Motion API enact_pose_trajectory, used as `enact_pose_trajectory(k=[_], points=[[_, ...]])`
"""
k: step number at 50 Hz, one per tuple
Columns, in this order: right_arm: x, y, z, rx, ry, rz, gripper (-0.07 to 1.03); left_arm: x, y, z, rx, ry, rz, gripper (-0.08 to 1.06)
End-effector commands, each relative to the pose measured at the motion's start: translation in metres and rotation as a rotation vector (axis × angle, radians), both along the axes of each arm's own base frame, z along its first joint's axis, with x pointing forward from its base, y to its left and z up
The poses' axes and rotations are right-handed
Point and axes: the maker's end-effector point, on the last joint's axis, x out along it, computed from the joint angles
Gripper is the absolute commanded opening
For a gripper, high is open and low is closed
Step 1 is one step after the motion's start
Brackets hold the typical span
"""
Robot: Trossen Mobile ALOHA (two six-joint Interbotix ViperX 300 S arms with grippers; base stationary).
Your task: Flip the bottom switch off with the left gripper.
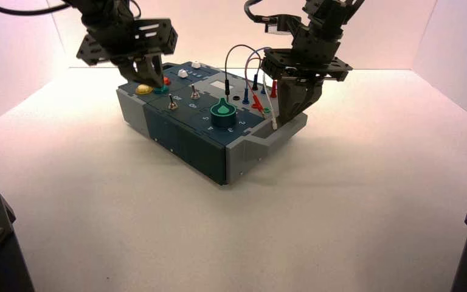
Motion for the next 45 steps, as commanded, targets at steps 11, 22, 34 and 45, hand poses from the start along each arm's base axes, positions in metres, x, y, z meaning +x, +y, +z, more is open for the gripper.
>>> enact_pose_trajectory(k=[11, 22, 34, 45], points=[[0.013, -0.001, 0.004, 0.007, -0.031, -0.014, -0.02, 0.015, -0.004, 0.028, -0.036, -0.112, 0.008, -0.03], [0.014, 0.000, 0.006, 0.011, -0.039, -0.016, -0.02, 0.018, -0.004, 0.031, -0.034, -0.128, 0.005, -0.03], [0.021, 0.002, 0.016, 0.028, -0.085, -0.020, -0.02, 0.021, -0.004, 0.033, -0.029, -0.156, -0.002, -0.03], [0.026, 0.003, 0.023, 0.043, -0.122, -0.027, -0.02, 0.024, -0.003, 0.033, -0.030, -0.174, 0.007, -0.03]])
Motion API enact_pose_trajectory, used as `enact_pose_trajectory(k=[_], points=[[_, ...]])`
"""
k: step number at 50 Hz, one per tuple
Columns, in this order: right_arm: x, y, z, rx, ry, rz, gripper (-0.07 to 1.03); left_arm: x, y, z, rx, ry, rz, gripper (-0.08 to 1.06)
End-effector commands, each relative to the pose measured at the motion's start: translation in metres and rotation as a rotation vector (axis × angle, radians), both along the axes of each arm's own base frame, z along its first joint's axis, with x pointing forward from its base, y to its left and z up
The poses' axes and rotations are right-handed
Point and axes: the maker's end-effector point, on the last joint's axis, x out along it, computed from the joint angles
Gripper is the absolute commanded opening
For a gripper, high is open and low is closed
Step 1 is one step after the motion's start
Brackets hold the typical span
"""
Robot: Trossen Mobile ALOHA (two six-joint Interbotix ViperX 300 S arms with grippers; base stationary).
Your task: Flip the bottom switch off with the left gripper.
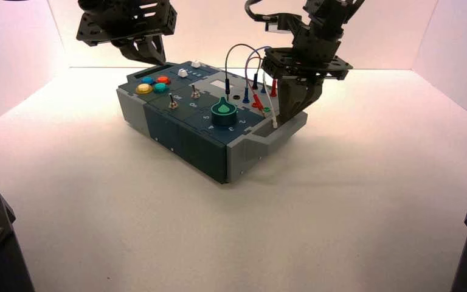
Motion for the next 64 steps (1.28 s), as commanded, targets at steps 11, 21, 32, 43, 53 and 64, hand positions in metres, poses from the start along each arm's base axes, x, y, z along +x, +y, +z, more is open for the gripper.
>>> enact_pose_trajectory(k=[11, 21, 32, 43, 53, 64], points=[[0.025, 0.004, 0.025, 0.050, -0.116, -0.030, -0.02, 0.011, 0.004, 0.006, -0.003, -0.035, 0.018, -0.03], [0.030, 0.007, 0.030, 0.059, -0.139, -0.031, -0.02, 0.016, 0.007, 0.008, -0.003, -0.057, 0.028, -0.03], [0.033, 0.007, 0.030, 0.062, -0.149, -0.039, -0.02, 0.015, 0.008, 0.004, 0.011, -0.053, 0.017, -0.03], [0.035, 0.008, 0.030, 0.068, -0.159, -0.045, -0.02, 0.014, 0.010, 0.000, 0.027, -0.063, 0.008, -0.03], [0.036, 0.010, 0.035, 0.079, -0.161, -0.057, -0.02, 0.015, 0.010, 0.002, 0.027, -0.069, 0.006, -0.03], [0.037, 0.012, 0.037, 0.085, -0.165, -0.059, -0.02, 0.016, 0.010, 0.003, 0.039, -0.077, -0.008, -0.03]])
